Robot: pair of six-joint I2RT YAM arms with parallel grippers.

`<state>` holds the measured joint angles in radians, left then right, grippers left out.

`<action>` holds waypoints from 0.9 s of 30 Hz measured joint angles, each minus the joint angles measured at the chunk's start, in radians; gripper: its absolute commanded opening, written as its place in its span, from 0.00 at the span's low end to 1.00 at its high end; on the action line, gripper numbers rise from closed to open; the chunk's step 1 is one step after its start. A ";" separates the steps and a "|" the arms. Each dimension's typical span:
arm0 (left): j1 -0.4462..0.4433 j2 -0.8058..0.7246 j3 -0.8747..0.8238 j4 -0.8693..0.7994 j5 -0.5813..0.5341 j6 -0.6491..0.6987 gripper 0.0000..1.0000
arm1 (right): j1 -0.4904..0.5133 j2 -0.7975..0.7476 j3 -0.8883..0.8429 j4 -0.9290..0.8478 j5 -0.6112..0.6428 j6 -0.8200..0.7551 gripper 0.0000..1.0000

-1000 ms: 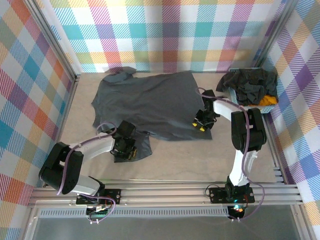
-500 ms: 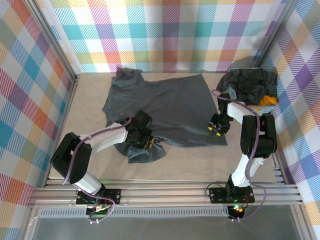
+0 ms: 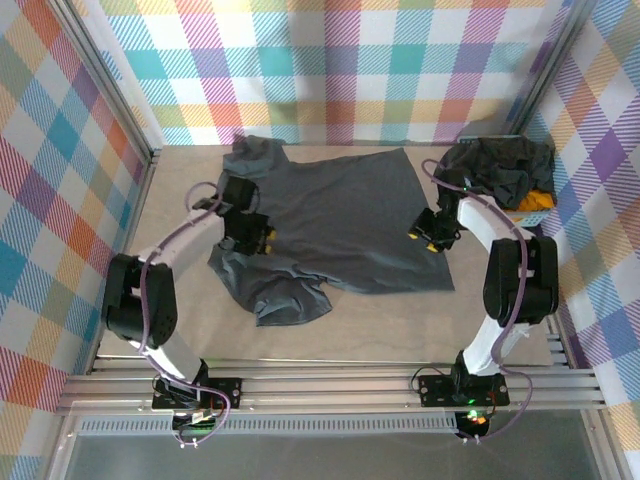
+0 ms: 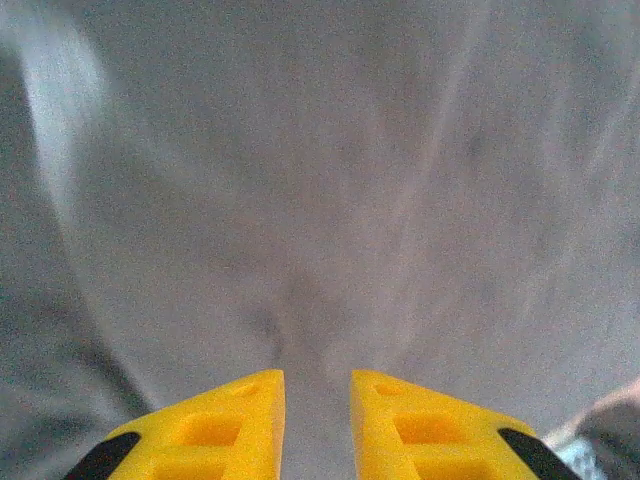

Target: Fold and stack the t-shirts

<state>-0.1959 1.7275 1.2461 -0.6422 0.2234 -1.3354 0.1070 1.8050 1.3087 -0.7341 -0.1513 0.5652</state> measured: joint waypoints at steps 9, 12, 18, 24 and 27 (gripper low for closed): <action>0.178 0.219 0.055 -0.019 -0.051 0.128 0.19 | 0.028 0.167 0.106 -0.026 -0.067 -0.032 0.48; 0.212 0.217 0.049 -0.011 -0.068 0.141 0.19 | 0.047 0.211 0.146 -0.044 -0.071 -0.032 0.48; 0.370 0.158 -0.032 -0.008 -0.069 0.192 0.19 | 0.157 0.281 0.204 -0.053 -0.082 -0.027 0.48; 0.463 0.149 -0.040 -0.012 -0.075 0.266 0.19 | 0.215 0.314 0.246 -0.074 -0.086 -0.016 0.47; 0.452 0.150 -0.039 -0.003 -0.067 0.286 0.19 | 0.201 0.317 0.252 -0.092 -0.076 -0.012 0.46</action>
<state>0.2565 1.8778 1.2068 -0.6453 0.1566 -1.0496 0.3080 2.1223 1.5608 -0.8257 -0.2272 0.5533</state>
